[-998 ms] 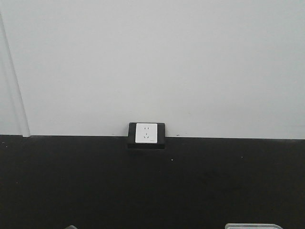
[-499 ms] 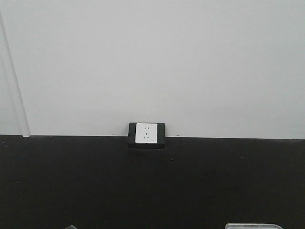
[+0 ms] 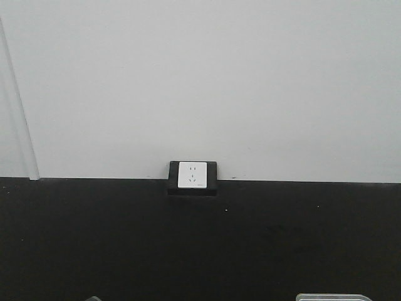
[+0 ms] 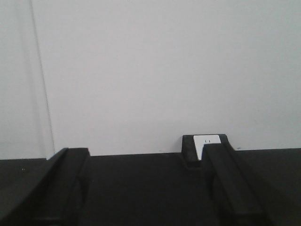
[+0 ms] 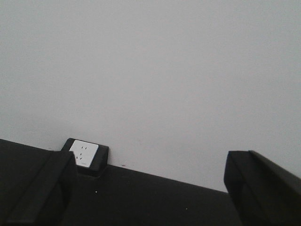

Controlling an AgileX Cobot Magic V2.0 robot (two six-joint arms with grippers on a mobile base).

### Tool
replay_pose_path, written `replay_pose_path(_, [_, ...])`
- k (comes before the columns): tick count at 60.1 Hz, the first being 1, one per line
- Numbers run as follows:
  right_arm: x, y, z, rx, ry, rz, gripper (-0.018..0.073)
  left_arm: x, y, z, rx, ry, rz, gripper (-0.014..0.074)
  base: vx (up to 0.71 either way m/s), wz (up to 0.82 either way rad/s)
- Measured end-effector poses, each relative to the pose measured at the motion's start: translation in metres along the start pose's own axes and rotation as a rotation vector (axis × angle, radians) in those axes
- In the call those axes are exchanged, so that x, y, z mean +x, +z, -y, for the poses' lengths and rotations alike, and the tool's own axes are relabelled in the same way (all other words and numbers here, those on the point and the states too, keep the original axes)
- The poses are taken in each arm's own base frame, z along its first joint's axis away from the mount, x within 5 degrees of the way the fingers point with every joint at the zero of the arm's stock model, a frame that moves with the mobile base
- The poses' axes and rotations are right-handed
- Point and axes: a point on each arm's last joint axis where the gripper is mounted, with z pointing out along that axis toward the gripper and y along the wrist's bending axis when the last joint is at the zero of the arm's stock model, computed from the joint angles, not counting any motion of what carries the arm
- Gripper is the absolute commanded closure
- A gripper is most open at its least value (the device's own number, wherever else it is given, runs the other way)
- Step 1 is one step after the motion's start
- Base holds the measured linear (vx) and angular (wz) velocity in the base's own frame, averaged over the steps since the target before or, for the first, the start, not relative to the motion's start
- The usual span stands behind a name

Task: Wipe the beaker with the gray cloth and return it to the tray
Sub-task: 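Grasp the gray cloth with the left gripper and lift it, then grasp the clear glass beaker on the silver tray with the right gripper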

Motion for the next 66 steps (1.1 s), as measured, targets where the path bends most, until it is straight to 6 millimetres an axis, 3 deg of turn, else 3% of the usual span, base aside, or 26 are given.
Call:
replay_pose_path(10, [0.001, -0.001, 0.0, -0.025, 0.073, -0.196, -0.0063, 0.0, 0.003, 0.001, -0.03, -0.018, -0.209, 0.0006, 0.0, 0.0])
replay_pose_path(11, [-0.001, 0.0, 0.0, -0.027, 0.079, -0.214, -0.0053, 0.007, 0.004, 0.0, -0.044, -0.018, -0.303, 0.0008, 0.0, 0.0])
replay_pose_path(13, [-0.002, 0.001, 0.0, -0.032, 0.086, -0.267, -0.004, 0.001, 0.008, 0.002, -0.039, -0.029, -0.321, 0.001, 0.0, 0.0])
replay_pose_path(17, [-0.005, 0.006, 0.002, -0.033, 0.091, -0.367, -0.0015, 0.007, 0.016, 0.005, -0.046, -0.044, -0.506, 0.001, 0.0, 0.0])
replay_pose_path(25, [-0.005, 0.021, 0.006, 0.004, 0.103, -0.552, 0.0006, 0.045, 0.048, 0.019, 0.029, -0.004, -0.854, 0.001, 0.0, 0.0])
replay_pose_path(33, [0.005, 0.033, 0.01, 0.046, 0.085, -0.668, 0.0008, 0.088, 0.079, 0.03, 0.093, 0.005, -1.082, 0.001, 0.0, 0.0])
replay_pose_path(44, [0.01, 0.038, 0.01, 0.055, 0.086, -0.707, 0.0008, 0.129, 0.108, 0.031, 0.092, 0.019, -1.206, 0.001, 0.0, 0.0])
replay_pose_path(56, [0.01, 0.038, 0.01, 0.057, 0.083, -0.706, 0.0008, 0.163, 0.127, 0.03, 0.076, 0.021, -1.283, 0.001, 0.0, 0.0])
replay_pose_path(57, [0.01, 0.038, 0.01, 0.057, 0.083, -0.706, 0.0008, 0.176, 0.135, 0.03, 0.071, 0.021, -1.287, 0.001, 0.0, 0.0])
replay_pose_path(66, [0.01, 0.038, 0.01, 0.057, 0.082, -0.705, 0.0008, 0.188, 0.146, 0.03, 0.065, 0.02, -1.253, 0.0016, 0.0, 0.0])
